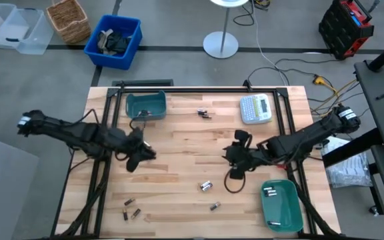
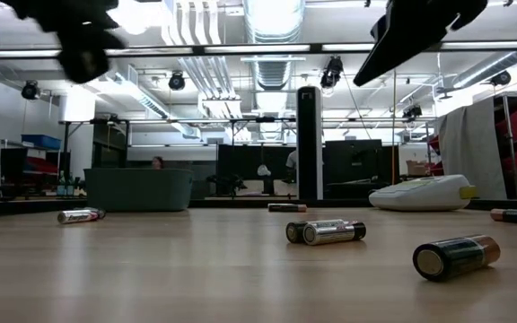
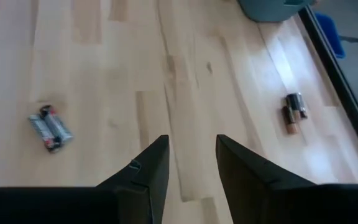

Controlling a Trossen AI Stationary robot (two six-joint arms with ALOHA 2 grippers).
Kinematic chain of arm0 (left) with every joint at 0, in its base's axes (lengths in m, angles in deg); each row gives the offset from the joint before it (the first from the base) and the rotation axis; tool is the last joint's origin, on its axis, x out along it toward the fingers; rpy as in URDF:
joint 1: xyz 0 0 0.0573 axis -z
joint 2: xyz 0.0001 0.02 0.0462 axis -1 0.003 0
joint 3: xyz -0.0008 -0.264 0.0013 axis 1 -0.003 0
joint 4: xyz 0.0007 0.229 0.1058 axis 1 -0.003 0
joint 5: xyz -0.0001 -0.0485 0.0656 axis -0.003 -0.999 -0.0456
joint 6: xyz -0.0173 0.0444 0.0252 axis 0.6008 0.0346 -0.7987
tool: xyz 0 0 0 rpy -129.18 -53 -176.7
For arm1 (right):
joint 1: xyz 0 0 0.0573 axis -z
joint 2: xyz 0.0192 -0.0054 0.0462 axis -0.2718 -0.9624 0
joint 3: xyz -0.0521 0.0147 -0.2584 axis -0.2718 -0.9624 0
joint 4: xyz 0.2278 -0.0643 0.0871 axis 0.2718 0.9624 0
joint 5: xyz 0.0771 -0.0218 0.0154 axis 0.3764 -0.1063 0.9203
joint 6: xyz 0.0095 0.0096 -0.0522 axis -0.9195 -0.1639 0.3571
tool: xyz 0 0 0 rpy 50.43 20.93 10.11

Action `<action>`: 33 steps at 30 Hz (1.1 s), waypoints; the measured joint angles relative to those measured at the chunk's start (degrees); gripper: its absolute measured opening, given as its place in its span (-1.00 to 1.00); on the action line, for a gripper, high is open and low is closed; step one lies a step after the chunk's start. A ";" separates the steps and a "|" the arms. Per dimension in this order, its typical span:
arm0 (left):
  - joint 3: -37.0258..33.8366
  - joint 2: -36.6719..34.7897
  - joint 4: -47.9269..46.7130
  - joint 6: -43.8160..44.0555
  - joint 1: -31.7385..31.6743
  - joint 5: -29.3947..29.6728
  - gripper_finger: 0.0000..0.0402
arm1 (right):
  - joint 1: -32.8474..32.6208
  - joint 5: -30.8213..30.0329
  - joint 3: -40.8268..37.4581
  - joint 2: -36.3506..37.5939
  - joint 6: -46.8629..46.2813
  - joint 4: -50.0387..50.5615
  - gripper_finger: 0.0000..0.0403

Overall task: Sort batteries
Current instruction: Put the black battery into the blue bin

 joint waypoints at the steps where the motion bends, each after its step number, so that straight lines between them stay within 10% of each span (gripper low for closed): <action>1: 0.71 0.17 -3.35 4.03 1.81 0.00 -0.63 | 0.51 -0.02 -0.12 0.00 0.44 -0.04 -0.38; 9: 6.56 5.00 -25.34 29.18 14.87 0.68 -0.63 | 3.56 0.04 -0.50 0.00 3.59 -1.01 -0.33; 22: 6.76 21.69 -19.18 41.37 37.23 0.56 -0.62 | 6.25 0.12 -0.56 0.00 4.49 -1.97 -0.44; 33: 12.83 36.40 -22.93 49.86 42.89 1.44 -0.62 | 8.77 0.12 -0.61 -0.02 5.49 -2.16 -0.33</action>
